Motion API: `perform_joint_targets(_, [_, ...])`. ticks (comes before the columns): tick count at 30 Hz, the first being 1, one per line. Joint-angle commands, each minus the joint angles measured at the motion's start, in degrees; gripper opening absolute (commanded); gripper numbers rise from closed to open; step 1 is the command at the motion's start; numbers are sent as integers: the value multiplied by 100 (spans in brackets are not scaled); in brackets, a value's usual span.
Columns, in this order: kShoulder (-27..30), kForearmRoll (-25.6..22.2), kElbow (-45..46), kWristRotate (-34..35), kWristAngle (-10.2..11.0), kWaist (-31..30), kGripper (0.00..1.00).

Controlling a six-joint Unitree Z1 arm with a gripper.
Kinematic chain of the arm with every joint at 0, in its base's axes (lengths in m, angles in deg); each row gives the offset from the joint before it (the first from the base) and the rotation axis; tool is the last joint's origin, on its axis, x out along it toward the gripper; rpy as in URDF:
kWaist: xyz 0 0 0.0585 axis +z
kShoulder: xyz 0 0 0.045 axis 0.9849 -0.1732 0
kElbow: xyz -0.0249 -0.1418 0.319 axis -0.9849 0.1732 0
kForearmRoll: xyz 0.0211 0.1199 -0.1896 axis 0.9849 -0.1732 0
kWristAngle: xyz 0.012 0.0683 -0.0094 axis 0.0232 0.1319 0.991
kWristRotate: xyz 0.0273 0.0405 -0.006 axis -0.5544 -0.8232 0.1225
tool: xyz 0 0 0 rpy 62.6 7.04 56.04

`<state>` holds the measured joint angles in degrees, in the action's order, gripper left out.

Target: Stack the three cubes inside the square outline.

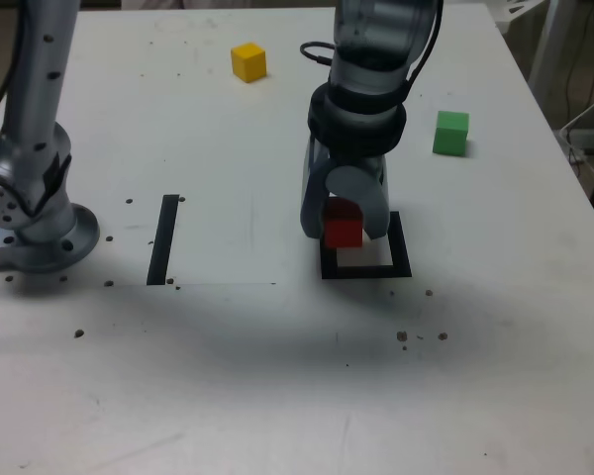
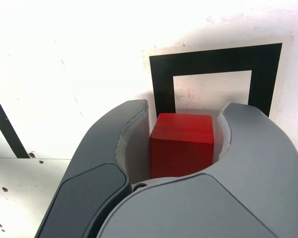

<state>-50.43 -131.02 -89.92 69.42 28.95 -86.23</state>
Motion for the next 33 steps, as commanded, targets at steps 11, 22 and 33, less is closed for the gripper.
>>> perform_joint_targets(11, [-228,102,-111,8,36,-12,29])
perform_joint_targets(22, [-313,157,-152,8,102,17,32])
perform_joint_targets(33, [-330,291,-66,-45,117,65,96])
